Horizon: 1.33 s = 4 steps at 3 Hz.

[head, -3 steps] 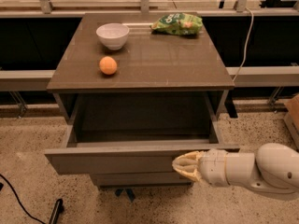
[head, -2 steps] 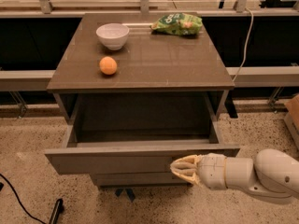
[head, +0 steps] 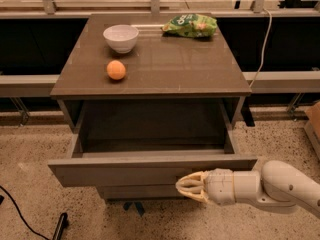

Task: Close top drawer

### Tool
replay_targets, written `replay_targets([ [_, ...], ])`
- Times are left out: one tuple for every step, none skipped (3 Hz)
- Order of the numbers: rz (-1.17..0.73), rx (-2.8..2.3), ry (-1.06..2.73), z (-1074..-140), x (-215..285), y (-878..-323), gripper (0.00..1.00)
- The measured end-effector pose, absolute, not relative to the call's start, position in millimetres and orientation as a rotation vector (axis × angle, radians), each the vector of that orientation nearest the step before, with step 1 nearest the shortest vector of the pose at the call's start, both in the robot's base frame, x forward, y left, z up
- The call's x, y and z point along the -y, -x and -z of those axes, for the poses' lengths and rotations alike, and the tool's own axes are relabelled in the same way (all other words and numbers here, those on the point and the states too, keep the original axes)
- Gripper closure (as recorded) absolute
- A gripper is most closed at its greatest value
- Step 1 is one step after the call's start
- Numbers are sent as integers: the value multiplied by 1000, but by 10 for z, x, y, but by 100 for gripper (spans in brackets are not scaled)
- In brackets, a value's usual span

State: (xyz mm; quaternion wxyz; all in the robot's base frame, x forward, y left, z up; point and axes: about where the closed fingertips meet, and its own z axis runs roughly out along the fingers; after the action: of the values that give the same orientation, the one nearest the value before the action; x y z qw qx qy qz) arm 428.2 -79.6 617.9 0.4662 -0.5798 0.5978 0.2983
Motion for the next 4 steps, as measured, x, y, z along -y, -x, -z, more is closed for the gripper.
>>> replay_targets([
  [-745, -1486, 1406, -6149, 749, -4549, 100],
  [-745, -1487, 1405, -6149, 747, -4559, 100],
  [-735, -1503, 1377, -6217, 675, -4914, 100],
  [-735, -1503, 1377, -6217, 675, -4887, 100],
])
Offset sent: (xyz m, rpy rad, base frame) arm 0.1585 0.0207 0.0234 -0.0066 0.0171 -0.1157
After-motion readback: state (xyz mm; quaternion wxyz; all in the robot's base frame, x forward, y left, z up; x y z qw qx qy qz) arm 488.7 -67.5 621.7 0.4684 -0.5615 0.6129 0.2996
